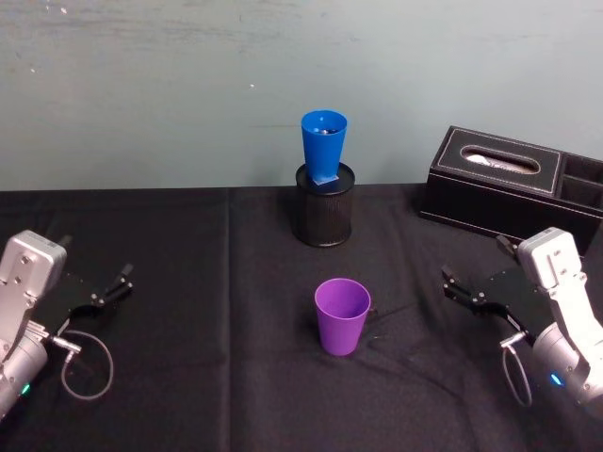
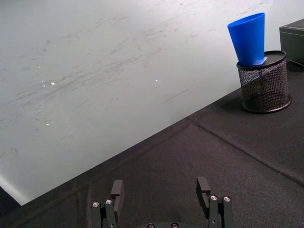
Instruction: Pick up one cup with a gripper and tap it against the other cup.
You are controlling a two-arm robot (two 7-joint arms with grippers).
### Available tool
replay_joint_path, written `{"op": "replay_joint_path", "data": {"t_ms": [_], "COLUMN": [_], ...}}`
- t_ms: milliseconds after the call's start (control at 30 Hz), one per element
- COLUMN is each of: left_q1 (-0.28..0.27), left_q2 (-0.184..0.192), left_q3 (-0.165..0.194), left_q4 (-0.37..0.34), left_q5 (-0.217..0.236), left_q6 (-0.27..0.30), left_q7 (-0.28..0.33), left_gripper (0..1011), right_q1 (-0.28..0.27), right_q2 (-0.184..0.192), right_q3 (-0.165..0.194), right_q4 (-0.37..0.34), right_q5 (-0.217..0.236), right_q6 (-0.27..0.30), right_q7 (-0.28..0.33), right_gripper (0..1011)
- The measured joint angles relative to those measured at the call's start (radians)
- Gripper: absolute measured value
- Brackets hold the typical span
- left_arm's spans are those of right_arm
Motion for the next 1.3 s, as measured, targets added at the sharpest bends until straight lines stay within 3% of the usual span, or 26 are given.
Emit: {"op": "replay_joint_path", "data": {"t_ms": [1233,1300], "left_q1": [0.0,0.0], "left_q2": [0.0,0.0], "left_q3": [0.0,0.0], "left_q4": [0.0,0.0], "left_q5": [0.0,0.0], "left_q6": [0.0,0.0], "left_q7": [0.0,0.0], "left_gripper": [1000,1000], "right_q1": [0.0,-0.002], "right_q2": [0.0,0.003], "right_q3": [0.0,0.012], "right_q4": [0.0,-0.005], "right_q5": [0.0,0.004], "right_q6": [0.0,-0.015], "right_q7": [0.0,0.011], "right_gripper": [1003,1003]}}
